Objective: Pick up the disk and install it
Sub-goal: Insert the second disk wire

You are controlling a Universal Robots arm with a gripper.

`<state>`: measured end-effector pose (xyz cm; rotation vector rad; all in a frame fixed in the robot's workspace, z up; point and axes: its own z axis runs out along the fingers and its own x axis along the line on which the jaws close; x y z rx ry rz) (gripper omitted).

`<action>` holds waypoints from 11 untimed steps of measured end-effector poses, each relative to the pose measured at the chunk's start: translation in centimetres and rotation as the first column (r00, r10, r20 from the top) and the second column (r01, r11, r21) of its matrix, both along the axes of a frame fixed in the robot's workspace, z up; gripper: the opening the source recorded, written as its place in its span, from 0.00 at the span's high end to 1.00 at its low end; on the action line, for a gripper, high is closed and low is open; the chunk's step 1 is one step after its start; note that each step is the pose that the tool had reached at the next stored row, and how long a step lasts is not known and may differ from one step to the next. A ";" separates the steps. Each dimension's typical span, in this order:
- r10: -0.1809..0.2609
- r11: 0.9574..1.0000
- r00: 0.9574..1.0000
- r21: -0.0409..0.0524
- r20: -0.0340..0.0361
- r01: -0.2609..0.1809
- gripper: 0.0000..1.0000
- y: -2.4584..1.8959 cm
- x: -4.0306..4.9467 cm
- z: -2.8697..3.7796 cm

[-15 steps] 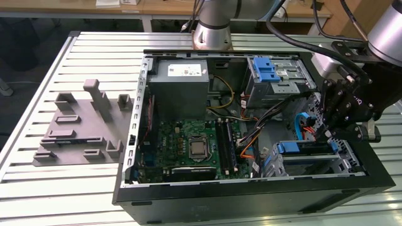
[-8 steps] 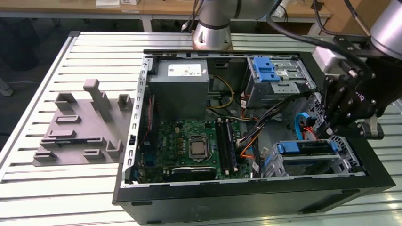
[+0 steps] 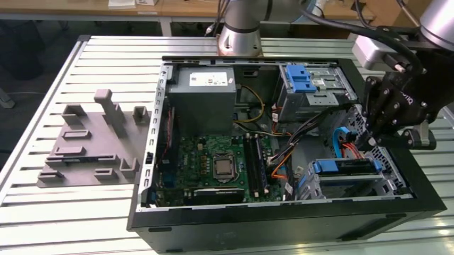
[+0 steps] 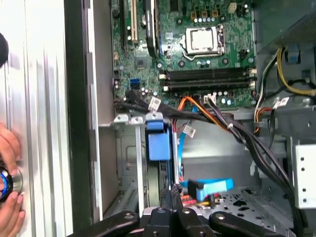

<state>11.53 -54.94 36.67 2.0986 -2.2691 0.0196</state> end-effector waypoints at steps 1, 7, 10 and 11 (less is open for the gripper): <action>0.000 1.000 1.000 0.000 0.001 0.000 0.89 0.00 -0.22 0.04; 0.000 1.000 1.000 0.000 0.002 0.000 0.89 0.08 -0.95 0.90; 0.000 1.000 1.000 0.000 0.003 0.000 0.89 0.27 -1.03 1.20; 0.000 1.000 1.000 0.000 0.003 0.000 0.89 0.32 -1.04 1.34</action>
